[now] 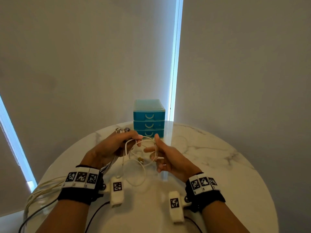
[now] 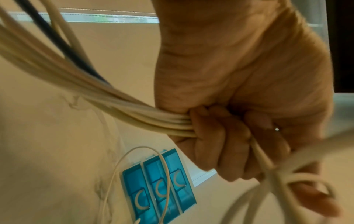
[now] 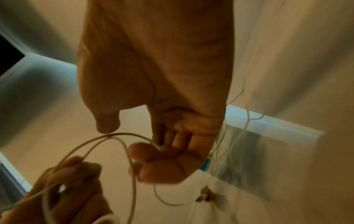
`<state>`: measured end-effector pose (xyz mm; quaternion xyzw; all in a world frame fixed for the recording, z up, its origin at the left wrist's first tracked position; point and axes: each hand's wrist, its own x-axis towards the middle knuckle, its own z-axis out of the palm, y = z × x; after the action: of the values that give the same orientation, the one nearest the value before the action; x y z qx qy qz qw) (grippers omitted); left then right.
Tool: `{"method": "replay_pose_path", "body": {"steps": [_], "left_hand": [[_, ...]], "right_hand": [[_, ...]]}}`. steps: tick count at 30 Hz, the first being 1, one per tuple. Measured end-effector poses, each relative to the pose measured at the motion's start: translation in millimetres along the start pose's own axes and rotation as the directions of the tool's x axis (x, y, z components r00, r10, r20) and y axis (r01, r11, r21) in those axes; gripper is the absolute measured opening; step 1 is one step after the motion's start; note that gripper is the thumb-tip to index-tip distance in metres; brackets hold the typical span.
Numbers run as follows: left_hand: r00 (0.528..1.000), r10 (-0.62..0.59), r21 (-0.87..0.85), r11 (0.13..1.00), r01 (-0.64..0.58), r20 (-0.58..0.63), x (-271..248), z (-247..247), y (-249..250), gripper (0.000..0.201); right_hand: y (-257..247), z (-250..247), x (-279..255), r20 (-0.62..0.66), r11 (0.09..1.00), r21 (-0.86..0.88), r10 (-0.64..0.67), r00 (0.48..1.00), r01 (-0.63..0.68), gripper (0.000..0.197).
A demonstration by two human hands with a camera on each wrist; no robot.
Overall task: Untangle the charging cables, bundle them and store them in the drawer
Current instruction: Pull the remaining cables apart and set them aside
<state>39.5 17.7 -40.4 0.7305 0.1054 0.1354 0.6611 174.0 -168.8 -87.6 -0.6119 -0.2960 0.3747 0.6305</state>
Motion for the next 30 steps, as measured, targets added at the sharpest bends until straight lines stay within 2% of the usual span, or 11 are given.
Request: {"method": "replay_pose_path", "body": {"steps": [3, 7, 10, 13, 18, 21, 25, 27, 28, 29, 30], "left_hand": [[0.996, 0.003, 0.135, 0.991, 0.009, -0.092, -3, 2, 5, 0.032], [0.973, 0.033, 0.199, 0.98, 0.013, -0.229, -13, -15, 19, 0.028], [0.885, 0.095, 0.11, 0.993, -0.049, -0.456, -20, -51, 31, 0.022], [0.752, 0.107, 0.06, 0.994, -0.089, -0.65, -34, -97, 39, 0.026], [0.744, 0.149, 0.186, 0.982, -0.034, -0.651, -53, -118, 41, 0.023], [0.73, 0.183, 0.202, 0.977, -0.062, -0.659, -64, -124, 47, 0.039], [0.571, 0.277, 0.201, 0.96, -0.194, -0.773, -88, -148, 69, 0.048], [0.432, 0.31, 0.223, 0.945, -0.241, -0.847, -100, -162, 87, 0.05], [0.336, 0.317, 0.242, 0.938, -0.247, -0.887, -106, -170, 96, 0.052], [0.233, 0.32, 0.262, 0.932, -0.251, -0.918, -112, -180, 104, 0.055], [0.125, 0.33, 0.291, 0.923, -0.253, -0.936, -119, -189, 110, 0.057]], "right_hand": [[-5, 10, -6, 0.085, 0.994, -0.106, 0.019, 0.996, -0.01, 0.07], [-8, 3, -13, -0.022, 0.957, -0.197, -0.219, 0.975, 0.21, 0.045], [-15, -19, -14, -0.255, 0.956, -0.005, -0.285, 0.924, 0.293, 0.038], [-11, -56, -12, -0.398, 0.931, 0.251, -0.15, 0.905, 0.265, 0.036], [-19, -44, 6, -0.403, 0.867, 0.422, -0.081, 0.912, 0.264, 0.02], [-40, -16, 14, -0.461, 0.775, 0.516, -0.108, 0.881, 0.365, 0.007], [-78, 39, 28, -0.723, 0.638, 0.469, -0.12, 0.68, 0.611, 0.01], [-95, 83, 44, -0.767, 0.677, 0.362, -0.174, 0.618, 0.641, 0.015], [-103, 110, 51, -0.744, 0.734, 0.325, -0.191, 0.641, 0.596, 0.02], [-110, 137, 58, -0.642, 0.784, 0.311, -0.244, 0.727, 0.537, 0.026], [-116, 163, 64, -0.433, 0.845, 0.266, -0.325, 0.841, 0.464, 0.031]]}}
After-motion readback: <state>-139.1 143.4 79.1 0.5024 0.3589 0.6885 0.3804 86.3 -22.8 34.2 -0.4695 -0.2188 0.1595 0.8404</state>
